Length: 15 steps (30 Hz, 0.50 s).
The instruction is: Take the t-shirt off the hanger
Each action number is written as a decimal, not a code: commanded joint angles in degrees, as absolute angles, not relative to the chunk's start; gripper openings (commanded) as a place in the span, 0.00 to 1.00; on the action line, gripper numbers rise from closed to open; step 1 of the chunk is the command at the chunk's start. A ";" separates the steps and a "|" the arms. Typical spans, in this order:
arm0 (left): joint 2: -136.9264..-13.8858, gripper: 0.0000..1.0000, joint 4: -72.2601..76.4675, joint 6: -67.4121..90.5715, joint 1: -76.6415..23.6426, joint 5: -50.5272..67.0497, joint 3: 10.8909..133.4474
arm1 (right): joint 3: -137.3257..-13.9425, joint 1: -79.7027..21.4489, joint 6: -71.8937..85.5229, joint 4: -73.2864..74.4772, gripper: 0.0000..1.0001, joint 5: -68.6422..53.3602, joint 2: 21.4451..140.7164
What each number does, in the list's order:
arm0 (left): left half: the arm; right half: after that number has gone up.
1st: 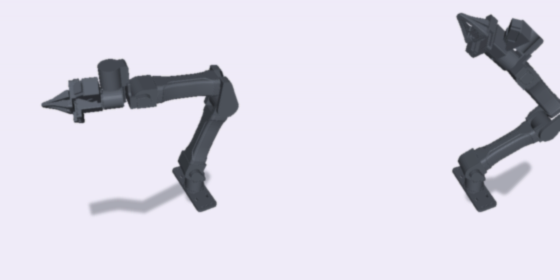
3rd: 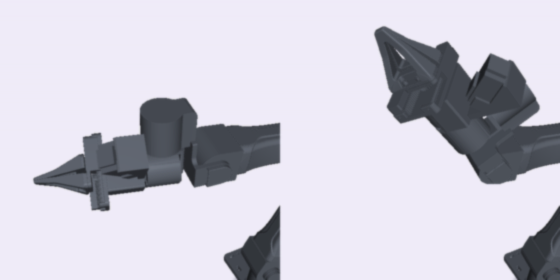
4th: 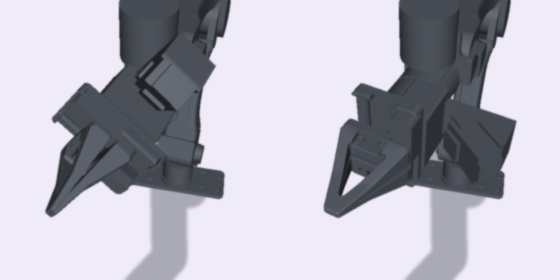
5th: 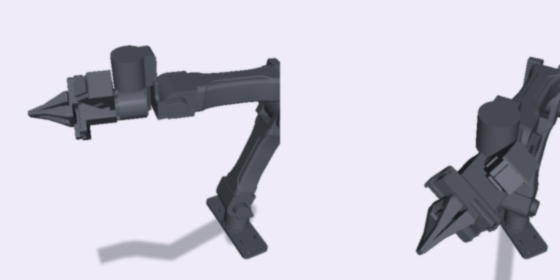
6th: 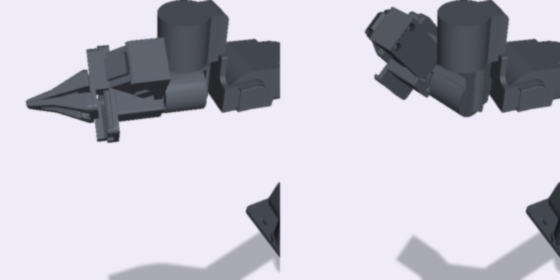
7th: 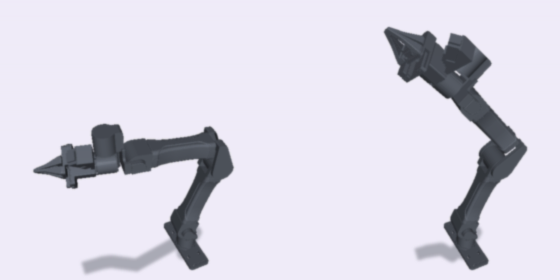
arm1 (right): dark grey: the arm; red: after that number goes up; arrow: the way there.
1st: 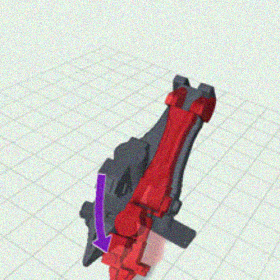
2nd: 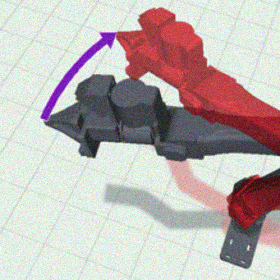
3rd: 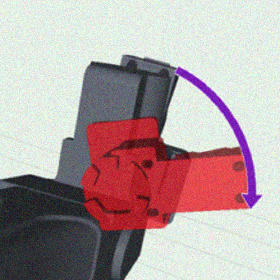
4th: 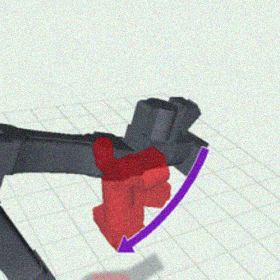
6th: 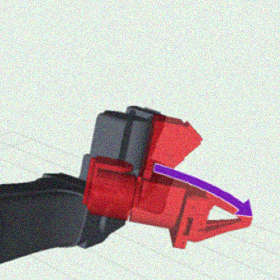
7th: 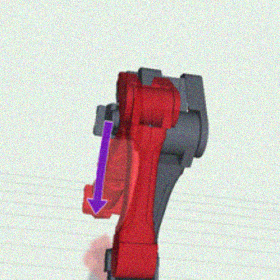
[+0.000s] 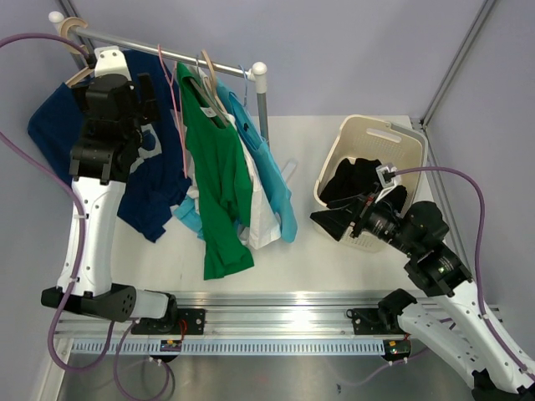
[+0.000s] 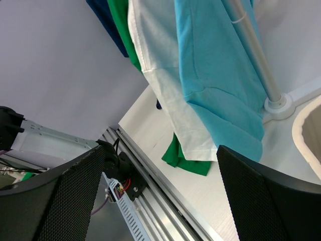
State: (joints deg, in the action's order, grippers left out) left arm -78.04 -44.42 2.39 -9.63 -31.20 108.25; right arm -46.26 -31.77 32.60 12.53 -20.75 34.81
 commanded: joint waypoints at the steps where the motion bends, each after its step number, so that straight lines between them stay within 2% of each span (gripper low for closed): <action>1: -78.22 0.99 -38.95 0.79 -8.80 -39.10 110.22 | -45.97 -32.17 32.96 8.97 1.00 -24.16 34.54; 5: -80.58 0.99 -38.93 0.88 -7.91 -41.31 109.78 | -45.97 -32.17 33.31 8.70 1.00 -25.75 34.63; 10: -78.67 0.99 -39.02 3.42 -7.91 -34.90 107.32 | -45.79 -32.17 33.22 8.79 0.99 -25.75 33.66; 13: -74.98 0.99 -39.02 4.13 -7.91 -27.01 106.00 | -45.70 -32.17 33.48 8.35 1.00 -25.75 34.10; 15: -72.09 0.99 -40.07 5.96 -8.00 -15.07 105.73 | -45.79 -32.17 33.49 8.17 0.99 -26.28 34.71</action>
